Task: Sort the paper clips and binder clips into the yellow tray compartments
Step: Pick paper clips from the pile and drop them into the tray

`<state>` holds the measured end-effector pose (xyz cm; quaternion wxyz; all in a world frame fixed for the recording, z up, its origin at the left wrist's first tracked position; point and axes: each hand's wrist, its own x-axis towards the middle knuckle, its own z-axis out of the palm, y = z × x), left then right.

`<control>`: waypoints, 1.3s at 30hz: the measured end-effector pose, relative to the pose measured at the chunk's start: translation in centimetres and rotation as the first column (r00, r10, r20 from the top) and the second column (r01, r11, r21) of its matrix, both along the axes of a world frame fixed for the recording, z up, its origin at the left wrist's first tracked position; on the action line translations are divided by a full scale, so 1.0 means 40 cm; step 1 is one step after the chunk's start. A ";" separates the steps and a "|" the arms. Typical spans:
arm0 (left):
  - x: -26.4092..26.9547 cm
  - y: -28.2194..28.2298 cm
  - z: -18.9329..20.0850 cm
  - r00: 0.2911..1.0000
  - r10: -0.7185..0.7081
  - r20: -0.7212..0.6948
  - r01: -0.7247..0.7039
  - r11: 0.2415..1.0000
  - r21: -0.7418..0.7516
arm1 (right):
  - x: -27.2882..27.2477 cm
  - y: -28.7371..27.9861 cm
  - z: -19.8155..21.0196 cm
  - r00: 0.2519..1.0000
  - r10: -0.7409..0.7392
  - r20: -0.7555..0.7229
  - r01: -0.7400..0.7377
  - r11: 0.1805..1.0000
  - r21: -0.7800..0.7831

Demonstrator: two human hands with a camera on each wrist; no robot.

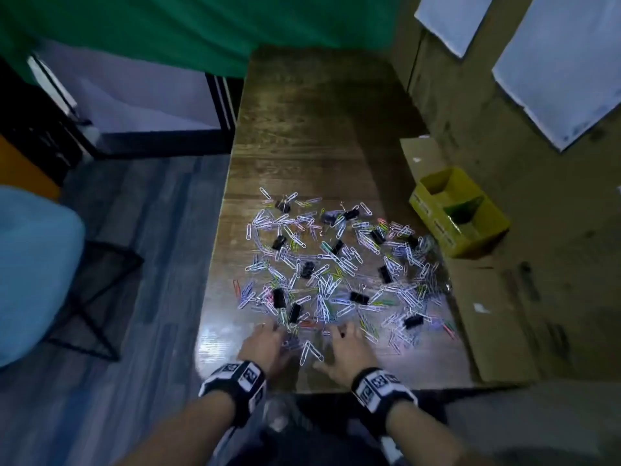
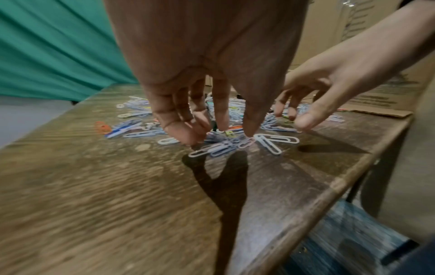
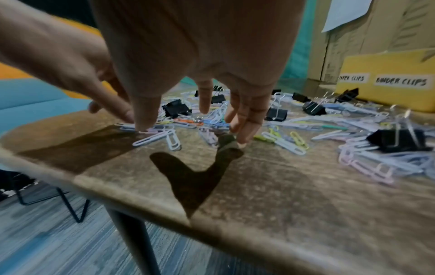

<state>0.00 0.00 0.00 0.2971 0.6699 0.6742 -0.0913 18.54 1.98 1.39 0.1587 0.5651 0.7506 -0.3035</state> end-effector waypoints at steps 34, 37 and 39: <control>0.086 0.139 -0.054 0.973 -0.145 0.180 0.130 0.987 0.092 | -0.003 0.136 -0.113 0.981 0.031 -0.192 -0.011 0.994 0.105; 0.070 0.163 -0.040 0.957 -0.020 0.290 -0.001 0.997 0.071 | 0.022 0.161 -0.104 0.955 -0.085 -0.284 0.105 0.993 0.053; 0.056 0.181 -0.023 0.941 0.066 0.331 -0.081 0.996 0.033 | 0.047 0.182 -0.090 0.908 -0.221 -0.357 0.224 0.974 -0.032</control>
